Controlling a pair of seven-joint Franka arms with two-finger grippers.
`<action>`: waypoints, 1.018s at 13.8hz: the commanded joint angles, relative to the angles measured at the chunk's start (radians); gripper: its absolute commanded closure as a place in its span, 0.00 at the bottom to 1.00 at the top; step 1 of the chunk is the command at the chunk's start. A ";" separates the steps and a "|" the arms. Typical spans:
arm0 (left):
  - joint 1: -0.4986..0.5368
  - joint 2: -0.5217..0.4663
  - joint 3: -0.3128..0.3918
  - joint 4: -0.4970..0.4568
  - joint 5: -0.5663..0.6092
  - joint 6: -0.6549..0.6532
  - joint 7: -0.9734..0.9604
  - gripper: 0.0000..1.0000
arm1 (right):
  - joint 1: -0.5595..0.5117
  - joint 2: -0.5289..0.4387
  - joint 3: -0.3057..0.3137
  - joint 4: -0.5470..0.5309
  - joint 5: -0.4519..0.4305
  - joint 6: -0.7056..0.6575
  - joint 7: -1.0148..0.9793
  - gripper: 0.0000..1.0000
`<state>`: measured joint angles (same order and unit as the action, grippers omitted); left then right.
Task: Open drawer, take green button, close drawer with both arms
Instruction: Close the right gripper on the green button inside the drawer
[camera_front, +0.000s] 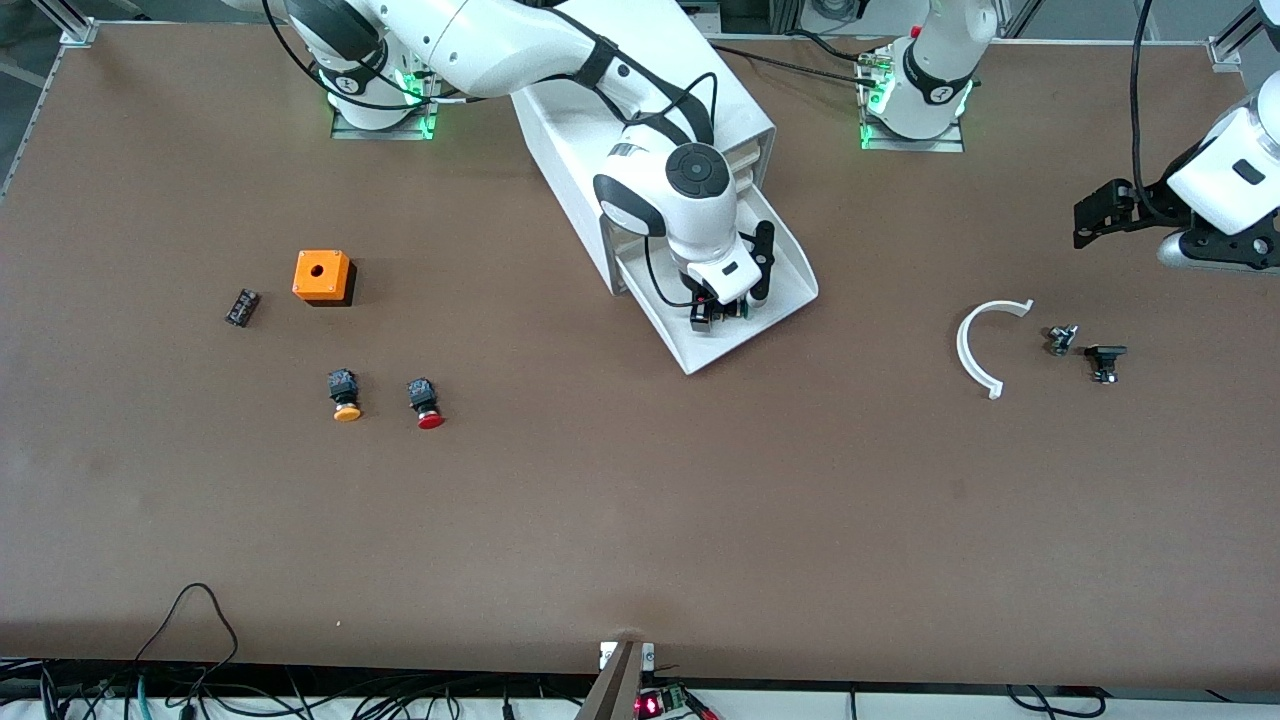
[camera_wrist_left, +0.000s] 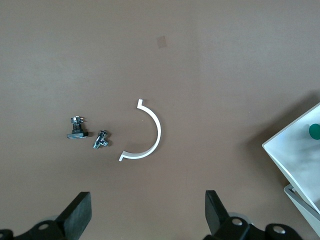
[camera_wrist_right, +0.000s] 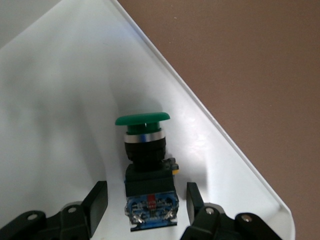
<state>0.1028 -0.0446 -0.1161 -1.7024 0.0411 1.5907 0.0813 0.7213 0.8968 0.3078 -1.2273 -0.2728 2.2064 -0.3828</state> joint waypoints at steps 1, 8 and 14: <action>-0.006 0.017 0.006 0.035 0.013 -0.026 -0.012 0.00 | 0.021 0.022 -0.012 0.034 -0.028 0.003 -0.001 0.48; -0.006 0.037 0.009 0.035 0.019 -0.028 -0.005 0.00 | 0.009 -0.048 -0.009 0.035 -0.052 -0.005 0.005 0.75; -0.002 0.078 0.010 0.015 0.010 0.049 0.002 0.00 | -0.101 -0.202 -0.025 0.032 -0.048 -0.050 0.215 0.78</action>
<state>0.1029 0.0043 -0.1094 -1.7021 0.0411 1.6097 0.0813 0.6750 0.7470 0.2866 -1.1734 -0.3143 2.1775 -0.2381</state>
